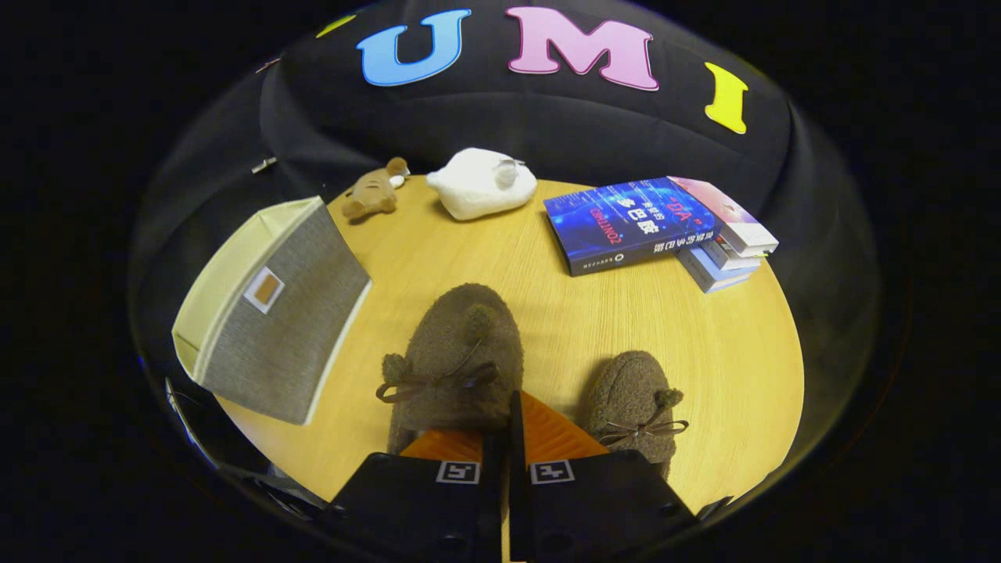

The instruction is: Open the storage box then place both shoes into the box .Put the left shoe in first, then the right shoe, with the right side of both shoes facing outward in a uniform manner.

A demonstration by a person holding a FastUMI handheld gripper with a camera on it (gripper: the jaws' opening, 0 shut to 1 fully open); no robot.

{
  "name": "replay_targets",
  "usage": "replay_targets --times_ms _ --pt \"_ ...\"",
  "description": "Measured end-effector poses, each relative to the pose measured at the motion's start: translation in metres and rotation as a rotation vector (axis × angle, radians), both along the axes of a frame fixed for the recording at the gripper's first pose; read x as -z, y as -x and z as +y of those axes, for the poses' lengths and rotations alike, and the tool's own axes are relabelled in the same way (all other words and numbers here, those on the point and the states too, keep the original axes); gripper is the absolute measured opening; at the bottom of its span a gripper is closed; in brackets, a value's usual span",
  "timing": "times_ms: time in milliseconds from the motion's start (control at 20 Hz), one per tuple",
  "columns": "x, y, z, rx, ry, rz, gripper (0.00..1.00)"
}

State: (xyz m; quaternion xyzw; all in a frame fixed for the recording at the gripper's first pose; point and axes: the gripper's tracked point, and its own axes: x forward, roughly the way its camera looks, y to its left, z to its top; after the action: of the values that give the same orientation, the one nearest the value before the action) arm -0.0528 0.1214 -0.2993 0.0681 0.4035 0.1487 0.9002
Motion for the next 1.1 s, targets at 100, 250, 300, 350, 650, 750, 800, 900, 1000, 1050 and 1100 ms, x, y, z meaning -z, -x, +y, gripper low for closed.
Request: replay_targets --times_ms 100,250,300,350,650,750,800,900,1000,1050,1100 --pt "-0.035 -0.001 0.006 0.002 -0.038 -0.036 0.09" --pt "-0.096 -0.010 0.022 -0.004 -0.087 -0.105 0.09" --pt "-0.112 -0.012 0.029 -0.013 -0.096 -0.118 0.09" --pt "-0.128 -0.015 0.038 -0.020 -0.108 -0.130 0.08" --pt "-0.181 -0.031 0.117 -0.045 -0.222 -0.071 0.08" --pt "-0.185 -0.034 0.152 -0.052 -0.250 -0.038 0.08" --pt "-0.184 -0.036 0.170 -0.049 -0.261 -0.017 0.08" --pt "-0.177 -0.038 0.204 -0.042 -0.278 0.037 0.09" --pt "-0.164 -0.041 0.238 -0.039 -0.286 0.086 0.09" --pt "-0.157 -0.043 0.251 -0.038 -0.280 0.102 0.08" --pt "-0.150 -0.044 0.262 -0.036 -0.270 0.121 0.09"
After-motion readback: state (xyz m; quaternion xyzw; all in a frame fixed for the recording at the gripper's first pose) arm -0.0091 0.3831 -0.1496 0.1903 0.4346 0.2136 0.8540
